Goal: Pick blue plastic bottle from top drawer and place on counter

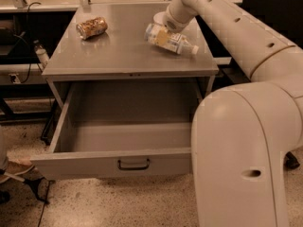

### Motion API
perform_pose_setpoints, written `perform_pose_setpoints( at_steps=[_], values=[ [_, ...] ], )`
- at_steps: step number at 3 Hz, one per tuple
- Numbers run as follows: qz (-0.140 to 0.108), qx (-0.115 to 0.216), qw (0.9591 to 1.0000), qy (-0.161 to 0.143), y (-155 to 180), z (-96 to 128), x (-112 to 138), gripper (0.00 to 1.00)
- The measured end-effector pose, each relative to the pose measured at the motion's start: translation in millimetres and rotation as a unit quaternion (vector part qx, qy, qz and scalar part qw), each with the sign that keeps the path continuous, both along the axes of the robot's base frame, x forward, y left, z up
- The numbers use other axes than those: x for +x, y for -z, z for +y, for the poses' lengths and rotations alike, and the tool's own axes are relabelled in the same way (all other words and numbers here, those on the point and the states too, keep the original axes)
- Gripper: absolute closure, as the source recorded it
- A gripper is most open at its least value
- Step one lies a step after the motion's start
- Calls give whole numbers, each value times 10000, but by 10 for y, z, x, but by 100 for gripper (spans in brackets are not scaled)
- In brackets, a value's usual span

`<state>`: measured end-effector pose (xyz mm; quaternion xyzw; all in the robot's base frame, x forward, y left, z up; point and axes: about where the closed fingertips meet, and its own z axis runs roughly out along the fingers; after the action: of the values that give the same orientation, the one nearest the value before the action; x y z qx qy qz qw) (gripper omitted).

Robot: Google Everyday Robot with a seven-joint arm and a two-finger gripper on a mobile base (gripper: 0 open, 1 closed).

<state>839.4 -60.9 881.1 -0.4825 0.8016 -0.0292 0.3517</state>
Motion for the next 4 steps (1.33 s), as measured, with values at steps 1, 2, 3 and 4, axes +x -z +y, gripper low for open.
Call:
perform_pose_setpoints(
  at_steps=[1,2,3,4],
  values=[
    [-69,4,10000,7,-80,-5,-10,7],
    [-114,49,9999,-77,-116,2,-44,0],
    [-192,46,9997,-120,-180,-6,-98,0],
    [-284,144,9995,-41,-254,-104,-199,0]
  ],
)
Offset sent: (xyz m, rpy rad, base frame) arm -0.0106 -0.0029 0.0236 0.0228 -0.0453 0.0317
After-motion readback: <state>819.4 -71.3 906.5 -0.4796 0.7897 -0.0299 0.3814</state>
